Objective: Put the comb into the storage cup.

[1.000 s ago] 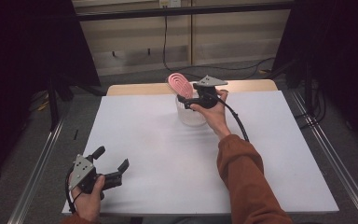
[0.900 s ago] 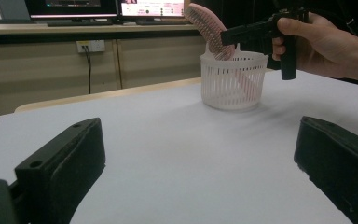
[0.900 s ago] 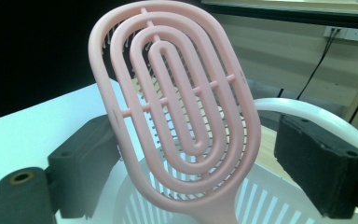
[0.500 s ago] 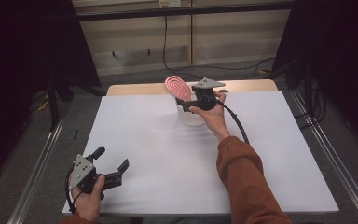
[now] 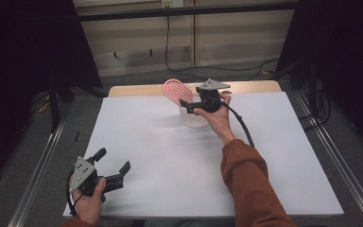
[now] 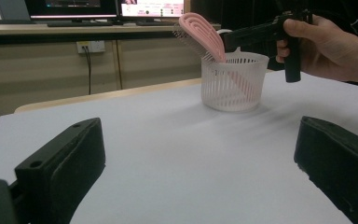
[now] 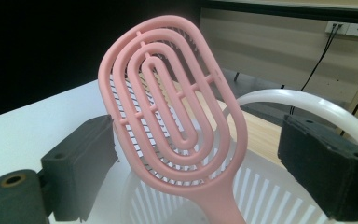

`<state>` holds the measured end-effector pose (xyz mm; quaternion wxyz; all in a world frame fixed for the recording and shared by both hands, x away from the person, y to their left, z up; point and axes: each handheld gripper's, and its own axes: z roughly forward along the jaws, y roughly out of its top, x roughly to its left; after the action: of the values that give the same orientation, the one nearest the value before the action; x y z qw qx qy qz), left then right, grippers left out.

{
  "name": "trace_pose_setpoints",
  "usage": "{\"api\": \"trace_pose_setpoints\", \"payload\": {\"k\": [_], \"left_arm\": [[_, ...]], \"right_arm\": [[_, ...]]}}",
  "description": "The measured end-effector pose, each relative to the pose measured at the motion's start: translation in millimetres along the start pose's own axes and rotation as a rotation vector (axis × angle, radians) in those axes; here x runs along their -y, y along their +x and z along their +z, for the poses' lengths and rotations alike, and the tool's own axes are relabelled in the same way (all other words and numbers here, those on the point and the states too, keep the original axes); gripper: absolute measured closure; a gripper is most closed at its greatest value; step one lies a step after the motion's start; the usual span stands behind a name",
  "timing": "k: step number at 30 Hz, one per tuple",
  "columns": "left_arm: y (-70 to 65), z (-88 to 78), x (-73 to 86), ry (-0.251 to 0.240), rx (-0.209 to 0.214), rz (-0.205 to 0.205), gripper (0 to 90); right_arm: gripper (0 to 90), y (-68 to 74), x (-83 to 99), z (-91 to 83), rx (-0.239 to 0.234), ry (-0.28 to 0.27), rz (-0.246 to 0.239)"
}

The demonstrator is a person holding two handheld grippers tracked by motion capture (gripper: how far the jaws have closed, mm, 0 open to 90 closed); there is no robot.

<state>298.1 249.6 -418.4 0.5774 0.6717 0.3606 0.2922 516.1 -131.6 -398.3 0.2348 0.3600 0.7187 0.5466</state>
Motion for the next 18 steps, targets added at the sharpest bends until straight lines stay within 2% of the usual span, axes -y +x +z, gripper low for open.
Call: {"api": "trace_pose_setpoints", "payload": {"k": [7,10,18], "left_arm": [[-0.2,0.2,0.3,-0.001,-0.003,-0.003,2.0],[0.0,0.3,0.3,0.0,-0.005,-0.002,1.9],[0.2,0.6,0.5,0.001,-0.016,0.004,2.0]], "right_arm": [[7.7,-4.2,-1.7,-10.6,0.023,-0.028,0.009],[3.5,-3.7,-1.9,-14.5,0.035,-0.031,0.011],[1.2,-1.7,-3.6,-27.2,0.072,-0.063,0.003]]}}
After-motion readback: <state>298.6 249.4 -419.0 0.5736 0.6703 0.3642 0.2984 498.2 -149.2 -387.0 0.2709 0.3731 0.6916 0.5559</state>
